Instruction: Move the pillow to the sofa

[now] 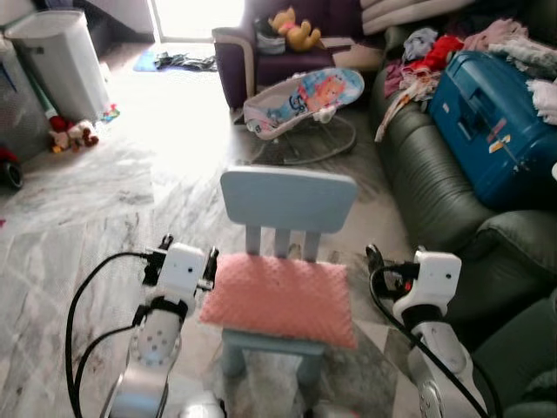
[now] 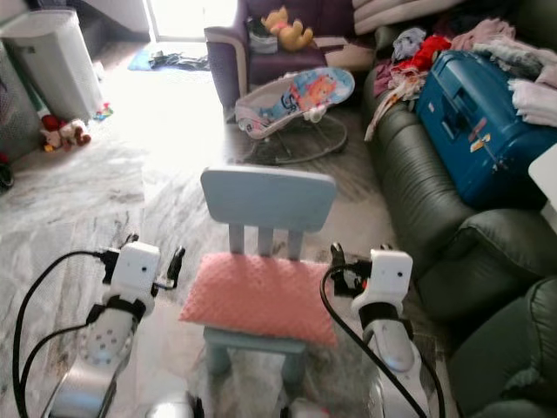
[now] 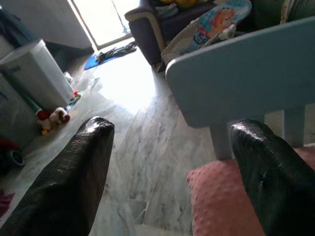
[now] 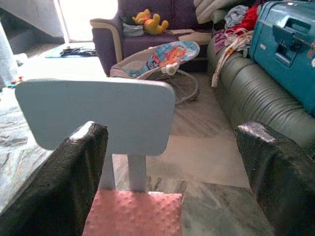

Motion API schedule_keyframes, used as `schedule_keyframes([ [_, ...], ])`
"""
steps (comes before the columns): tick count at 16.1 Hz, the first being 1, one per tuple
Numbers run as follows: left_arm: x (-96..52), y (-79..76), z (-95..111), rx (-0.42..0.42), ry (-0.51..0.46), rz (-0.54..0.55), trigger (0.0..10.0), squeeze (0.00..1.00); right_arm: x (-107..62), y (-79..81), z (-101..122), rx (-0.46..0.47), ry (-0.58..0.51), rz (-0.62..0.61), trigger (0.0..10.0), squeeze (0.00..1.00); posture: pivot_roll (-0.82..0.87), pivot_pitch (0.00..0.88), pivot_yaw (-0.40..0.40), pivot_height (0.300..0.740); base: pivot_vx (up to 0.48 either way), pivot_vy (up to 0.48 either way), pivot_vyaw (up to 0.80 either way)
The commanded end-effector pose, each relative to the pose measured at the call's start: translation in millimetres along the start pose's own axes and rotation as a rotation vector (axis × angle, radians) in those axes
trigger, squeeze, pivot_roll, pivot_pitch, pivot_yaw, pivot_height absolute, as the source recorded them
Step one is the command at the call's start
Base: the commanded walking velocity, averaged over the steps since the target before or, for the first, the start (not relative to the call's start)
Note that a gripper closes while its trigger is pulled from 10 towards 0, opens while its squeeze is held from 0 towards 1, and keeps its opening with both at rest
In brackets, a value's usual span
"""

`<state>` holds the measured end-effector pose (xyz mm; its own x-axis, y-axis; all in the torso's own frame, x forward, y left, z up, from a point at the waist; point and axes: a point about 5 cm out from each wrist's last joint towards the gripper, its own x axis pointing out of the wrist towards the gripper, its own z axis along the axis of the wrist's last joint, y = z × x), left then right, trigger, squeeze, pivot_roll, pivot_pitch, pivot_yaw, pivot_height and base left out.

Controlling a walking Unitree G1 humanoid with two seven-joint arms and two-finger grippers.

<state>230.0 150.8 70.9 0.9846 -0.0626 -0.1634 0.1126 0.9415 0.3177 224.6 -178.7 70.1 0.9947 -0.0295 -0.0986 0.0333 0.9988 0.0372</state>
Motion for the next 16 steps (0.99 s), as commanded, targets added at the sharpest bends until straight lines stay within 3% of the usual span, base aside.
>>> schedule_keyframes([
  [1, -0.8, 0.4, 1.9, -0.004, 0.002, 0.007, 10.0, 0.0, 1.0, -0.7, -1.1, 0.006, 0.009, 0.005, 10.0, 0.0, 0.0, 0.0, -0.026, 0.66, 0.0, 0.0, 0.0],
  [16, 2.3, 3.7, 5.0, 0.012, 0.014, 0.057, 10.0, 0.0, 8.2, -3.8, 3.2, -0.023, -0.003, 0.009, 10.0, 0.0, -0.01, 0.0, -0.032, 0.651, 0.0, 0.0, 0.0],
])
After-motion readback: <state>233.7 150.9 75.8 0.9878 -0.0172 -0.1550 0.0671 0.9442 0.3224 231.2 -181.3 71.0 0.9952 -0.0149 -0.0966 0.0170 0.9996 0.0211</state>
